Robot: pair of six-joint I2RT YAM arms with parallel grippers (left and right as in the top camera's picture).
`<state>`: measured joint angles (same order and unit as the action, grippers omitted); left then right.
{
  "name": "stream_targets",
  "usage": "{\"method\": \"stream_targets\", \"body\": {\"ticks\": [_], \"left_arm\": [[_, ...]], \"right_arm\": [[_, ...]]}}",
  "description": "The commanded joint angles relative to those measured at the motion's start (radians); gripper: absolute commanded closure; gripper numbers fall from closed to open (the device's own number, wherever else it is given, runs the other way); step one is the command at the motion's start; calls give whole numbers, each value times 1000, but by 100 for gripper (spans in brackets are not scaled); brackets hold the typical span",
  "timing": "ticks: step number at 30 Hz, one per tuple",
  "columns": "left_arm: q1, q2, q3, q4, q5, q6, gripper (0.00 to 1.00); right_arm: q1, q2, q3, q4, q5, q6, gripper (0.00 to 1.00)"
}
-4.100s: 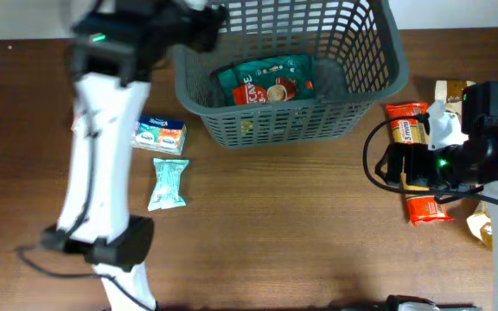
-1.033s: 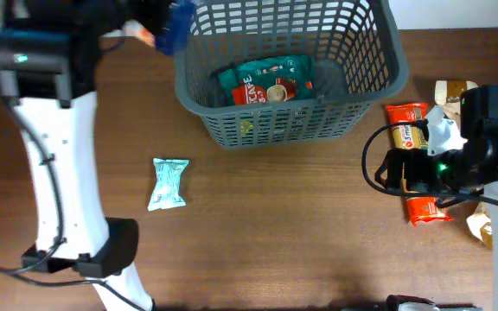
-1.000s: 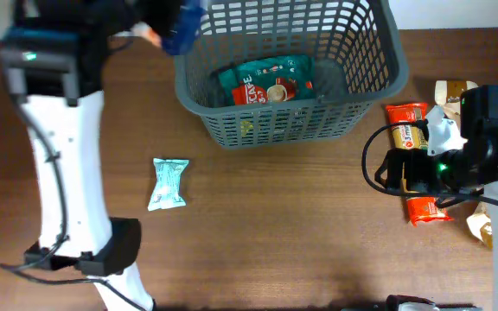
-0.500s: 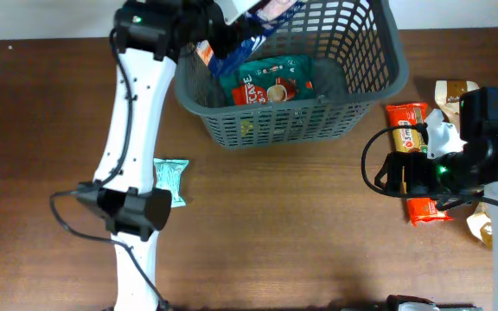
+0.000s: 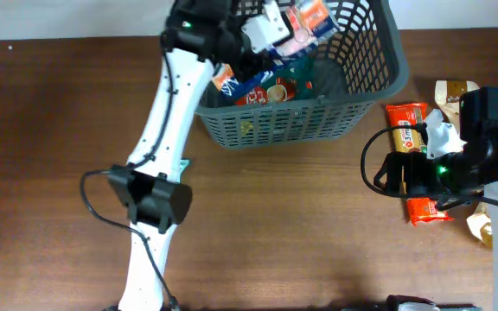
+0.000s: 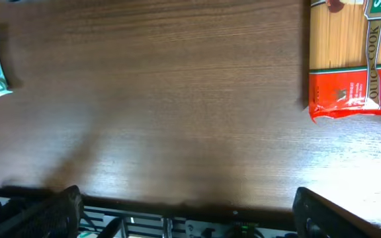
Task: Pack container
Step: 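Carry the tissue packs into the basket and open the left gripper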
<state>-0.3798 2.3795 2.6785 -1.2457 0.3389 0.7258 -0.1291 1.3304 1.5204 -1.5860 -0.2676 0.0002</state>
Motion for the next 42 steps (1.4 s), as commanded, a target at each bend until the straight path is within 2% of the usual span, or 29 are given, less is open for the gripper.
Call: {"method": "stream_targets", "body": {"ticks": [1, 5, 8, 10, 12, 13, 14, 18, 25, 31, 35, 37, 39, 42], "left_arm": [[-22, 11, 5, -10, -79, 29, 98], [-39, 40, 5, -36, -112, 32, 94], [-46, 48, 5, -50, -119, 32, 82], [-46, 48, 6, -49, -119, 32, 68], [-46, 48, 16, -50, -121, 27, 50], [-46, 48, 23, -49, -123, 16, 6], [-46, 48, 33, -50, -124, 4, 0], [-40, 47, 127, -73, -127, -32, 1], [-3, 16, 464, -154, -206, -167, 1], [90, -169, 457, -194, -219, -262, 1], [149, -251, 451, -297, -383, -262, 1], [179, -294, 421, -296, -399, -267, 1], [200, -353, 360, -287, -399, -274, 1], [228, -476, 178, -264, -401, -290, 1]], "right_arm": [[5, -13, 17, 0, -18, -2, 1], [5, -13, 17, 0, -18, -2, 1], [5, -13, 17, 0, -18, -2, 1], [5, -13, 17, 0, -18, -2, 1], [5, -13, 17, -1, -18, -2, 1], [5, -13, 17, -2, -18, -2, 1], [5, -13, 17, -3, -18, -2, 1], [5, -13, 17, -5, -18, -2, 1], [5, -13, 17, -4, -17, -3, 1], [5, -13, 17, -3, -17, -3, 1], [5, -13, 17, 10, -17, -3, 1], [5, -13, 17, 19, -17, -2, 1], [5, -13, 17, 24, -17, -3, 1], [5, -13, 17, 31, -17, -3, 1]]}}
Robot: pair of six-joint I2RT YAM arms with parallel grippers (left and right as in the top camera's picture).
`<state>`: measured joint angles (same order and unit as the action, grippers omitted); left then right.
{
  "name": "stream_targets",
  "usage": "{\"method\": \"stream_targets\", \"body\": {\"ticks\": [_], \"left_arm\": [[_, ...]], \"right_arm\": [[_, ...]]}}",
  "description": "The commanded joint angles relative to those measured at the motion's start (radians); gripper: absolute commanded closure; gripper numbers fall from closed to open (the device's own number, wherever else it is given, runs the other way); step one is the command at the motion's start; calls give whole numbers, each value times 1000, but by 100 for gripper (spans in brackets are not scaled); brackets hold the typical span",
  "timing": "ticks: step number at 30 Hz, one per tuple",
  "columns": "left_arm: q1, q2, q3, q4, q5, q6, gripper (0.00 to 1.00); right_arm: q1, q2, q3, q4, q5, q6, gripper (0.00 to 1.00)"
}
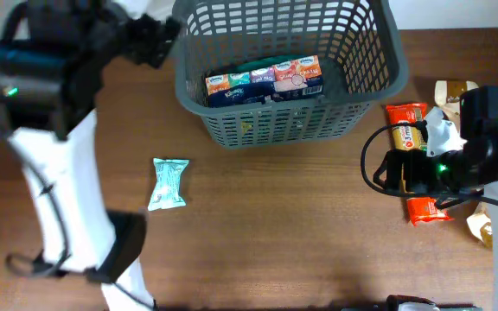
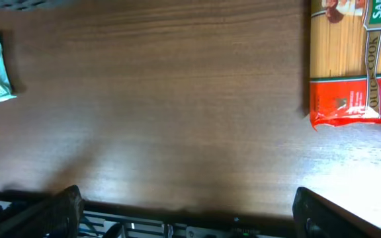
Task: Pack container
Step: 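Carry the tissue packs into the basket and open the left gripper, then lower the left gripper onto the mint-green bar and grasp it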
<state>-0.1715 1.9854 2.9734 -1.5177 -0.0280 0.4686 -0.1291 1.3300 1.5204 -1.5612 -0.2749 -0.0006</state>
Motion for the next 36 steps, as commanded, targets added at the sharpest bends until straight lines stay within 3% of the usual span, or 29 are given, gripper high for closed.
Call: {"method": "stream_targets", "body": {"ticks": [1, 8, 13, 17, 24, 36], "left_arm": [[30, -124, -198, 13, -39, -47, 0], [152, -338, -858, 71, -41, -209, 1], [265, -380, -1251, 193, 168, -232, 1], [290, -343, -1497, 346, 227, -241, 1], [241, -200, -1653, 480, 219, -304, 1], [218, -26, -1675, 523, 195, -295, 1]], "right_arm": [[5, -13, 17, 9, -10, -2, 1], [5, -13, 17, 13, -10, -2, 1], [5, -13, 17, 17, -9, -21, 1], [5, -13, 17, 27, -9, -21, 1], [5, -13, 17, 43, -9, -21, 1], [5, -13, 17, 43, -9, -21, 1]]}}
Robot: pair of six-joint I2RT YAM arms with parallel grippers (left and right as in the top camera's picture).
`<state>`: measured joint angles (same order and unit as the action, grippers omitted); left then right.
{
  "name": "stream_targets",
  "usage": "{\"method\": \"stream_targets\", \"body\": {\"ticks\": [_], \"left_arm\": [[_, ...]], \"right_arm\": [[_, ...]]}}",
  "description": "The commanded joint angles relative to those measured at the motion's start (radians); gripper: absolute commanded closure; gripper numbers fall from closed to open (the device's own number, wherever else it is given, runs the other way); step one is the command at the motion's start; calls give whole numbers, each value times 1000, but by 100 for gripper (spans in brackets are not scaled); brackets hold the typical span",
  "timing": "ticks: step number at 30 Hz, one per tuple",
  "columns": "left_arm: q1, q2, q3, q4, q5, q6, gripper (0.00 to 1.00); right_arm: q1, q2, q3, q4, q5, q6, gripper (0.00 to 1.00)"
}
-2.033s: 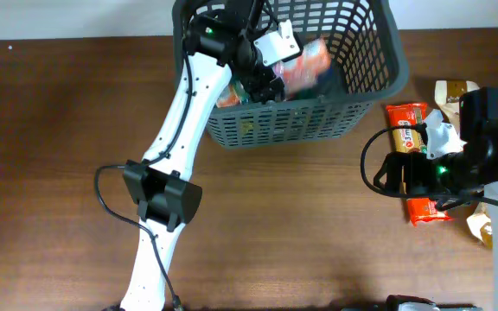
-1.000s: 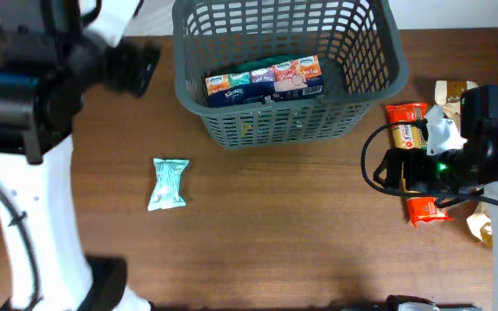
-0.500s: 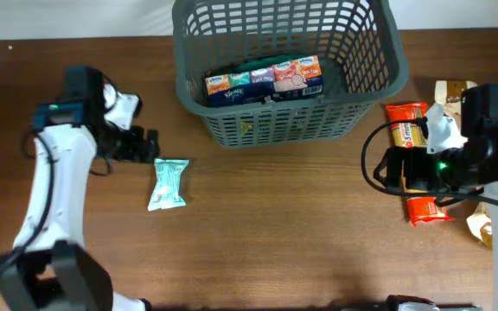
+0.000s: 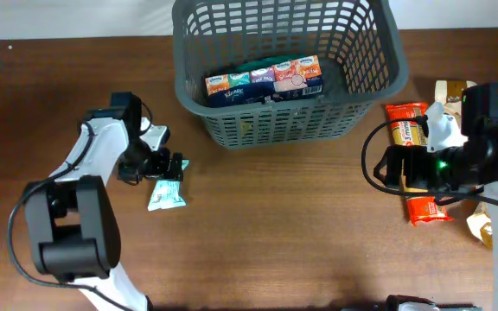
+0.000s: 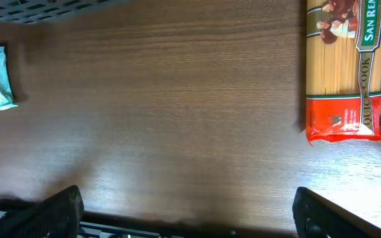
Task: Pack container
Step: 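Lower the left gripper onto the mint-green bar and grasp it, then carry the mint-green bar into the basket and release it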
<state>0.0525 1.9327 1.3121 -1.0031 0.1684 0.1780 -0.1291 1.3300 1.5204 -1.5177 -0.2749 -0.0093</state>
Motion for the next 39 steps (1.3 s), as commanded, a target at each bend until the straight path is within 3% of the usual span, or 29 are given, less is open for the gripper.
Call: {"method": "stream_targets", "body": {"ticks": [1, 9, 13, 16, 20, 24, 27, 33, 39], "left_arm": [[-6, 33, -16, 11, -8, -5, 1], [-10, 81, -22, 28, -20, -5, 0], [-16, 113, -22, 29, -19, -5, 11], [-20, 129, -22, 27, -19, -5, 37], [-24, 133, -22, 27, -24, -6, 51], [-24, 132, -21, 23, -27, -6, 85], [-24, 132, 1, 0, -26, -9, 98], [-18, 115, 167, -107, -27, -13, 98], [22, 68, 539, -282, -27, -61, 98]], "right_arm": [[5, -13, 17, -2, -9, -12, 1], [5, -13, 17, -4, -9, -12, 1], [5, -13, 17, -5, -9, -12, 1], [5, -13, 17, -7, -9, -12, 1], [5, -13, 17, -8, -10, -12, 1], [5, -13, 17, -8, -10, -12, 1], [5, -13, 17, -8, -9, -12, 1], [5, -13, 17, -8, -9, -13, 1], [5, -13, 17, -8, -9, -13, 1]]}}
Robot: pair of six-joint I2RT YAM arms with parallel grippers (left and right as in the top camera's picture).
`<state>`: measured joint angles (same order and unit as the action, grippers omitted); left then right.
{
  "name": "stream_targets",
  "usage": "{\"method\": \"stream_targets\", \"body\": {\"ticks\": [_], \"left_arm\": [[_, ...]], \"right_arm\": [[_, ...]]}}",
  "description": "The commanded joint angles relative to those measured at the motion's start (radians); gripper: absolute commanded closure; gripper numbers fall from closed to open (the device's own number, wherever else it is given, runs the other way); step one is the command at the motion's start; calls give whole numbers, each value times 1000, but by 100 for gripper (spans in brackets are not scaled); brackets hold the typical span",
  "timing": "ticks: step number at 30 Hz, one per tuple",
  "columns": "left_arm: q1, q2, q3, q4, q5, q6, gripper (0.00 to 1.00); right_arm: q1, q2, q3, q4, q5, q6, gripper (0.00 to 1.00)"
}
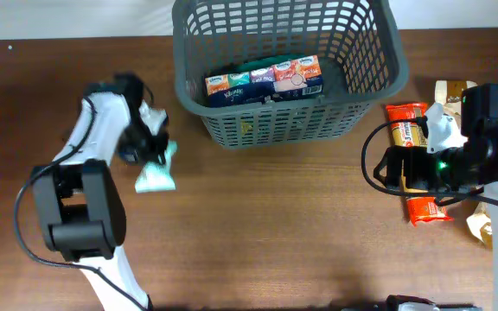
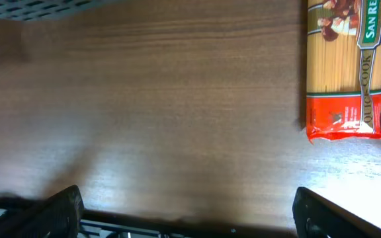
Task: Pack container
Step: 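Carry the mint-green bar into the basket and release it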
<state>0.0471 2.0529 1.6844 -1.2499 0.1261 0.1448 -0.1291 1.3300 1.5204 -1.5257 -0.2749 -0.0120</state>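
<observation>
The grey mesh basket stands at the back centre with a multi-colour tissue pack and other packs inside. Left of it, my left gripper is shut on the upper end of a teal packet, which hangs tilted below the fingers. An orange spaghetti pack lies on the wood at the right. My right gripper hovers beside it with the fingers spread wide and nothing between them. In the overhead view the right arm covers the middle of the spaghetti pack.
Two brown packets lie at the far right, one behind the right arm and one in front of it. The basket's rim shows at the top left of the right wrist view. The wooden table is bare in front.
My left gripper has shut on the teal packet and moved it a little left and towards the back. The packet has left the right wrist view. The right arm has stayed put.
My left gripper held the tissue pack over the basket. Then the pack lay in the basket, the arm was at the far left and the teal packet lay on the table. Then the gripper was at the packet, and now grips it.
</observation>
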Motion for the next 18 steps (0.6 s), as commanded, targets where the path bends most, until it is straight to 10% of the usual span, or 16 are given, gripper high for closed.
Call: {"method": "stream_targets", "body": {"ticks": [1, 9, 18], "left_arm": [[36, -60, 246, -66, 15, -28, 98], [56, -74, 830, -145, 38, -2, 98], [-175, -73, 1101, 62, 197, 410, 98]], "right_arm": [[5, -13, 17, 0, -9, -10, 1], [5, -13, 17, 0, -9, -10, 1], [5, -13, 17, -1, -10, -9, 1]]}}
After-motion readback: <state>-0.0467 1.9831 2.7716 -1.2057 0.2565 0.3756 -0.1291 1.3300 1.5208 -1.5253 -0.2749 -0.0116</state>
